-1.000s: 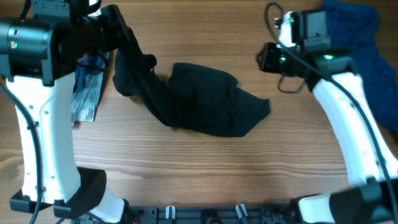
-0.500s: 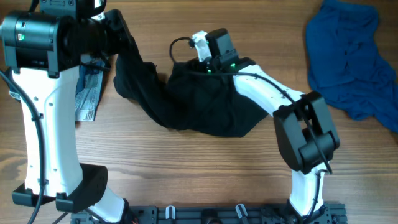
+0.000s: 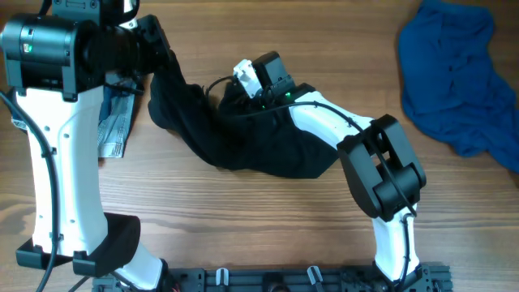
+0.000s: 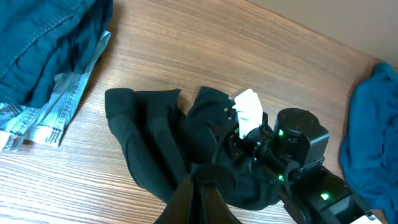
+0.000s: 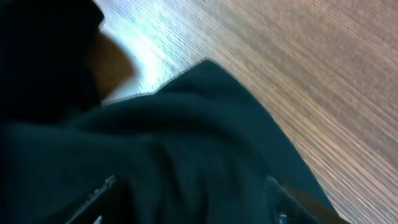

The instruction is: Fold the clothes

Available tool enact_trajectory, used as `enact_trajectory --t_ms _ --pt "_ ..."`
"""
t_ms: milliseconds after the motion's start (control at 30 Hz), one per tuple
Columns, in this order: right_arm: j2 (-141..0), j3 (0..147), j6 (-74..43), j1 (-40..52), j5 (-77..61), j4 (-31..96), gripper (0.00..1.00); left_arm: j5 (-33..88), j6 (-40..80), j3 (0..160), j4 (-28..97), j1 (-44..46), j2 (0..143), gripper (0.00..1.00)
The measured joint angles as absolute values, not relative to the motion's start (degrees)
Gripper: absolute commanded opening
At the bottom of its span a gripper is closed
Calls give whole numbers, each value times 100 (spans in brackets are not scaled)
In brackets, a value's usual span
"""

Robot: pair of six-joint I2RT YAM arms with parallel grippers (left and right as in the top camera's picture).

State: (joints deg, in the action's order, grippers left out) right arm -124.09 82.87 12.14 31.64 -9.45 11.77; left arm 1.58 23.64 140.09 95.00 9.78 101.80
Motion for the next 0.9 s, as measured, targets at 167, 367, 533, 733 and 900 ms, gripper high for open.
enact_trajectory --t_ms 167,367,533,733,900 --pt "-12538 8287 1448 3164 -838 1415 4 158 2364 14009 9500 978 10180 4" --pt "-12540 8746 484 2764 -827 2440 4 161 2364 14009 9504 978 10180 4" --pt "-12514 9190 -513 1393 -1125 4016 4 161 2364 14009 9513 978 10180 4" --pt "-12470 9242 -1227 462 -1723 5924 25 163 2364 14005 9520 978 10180 4" --pt "-12385 9275 -1074 327 -1758 5474 59 161 2364 13828 9520 978 10180 4"
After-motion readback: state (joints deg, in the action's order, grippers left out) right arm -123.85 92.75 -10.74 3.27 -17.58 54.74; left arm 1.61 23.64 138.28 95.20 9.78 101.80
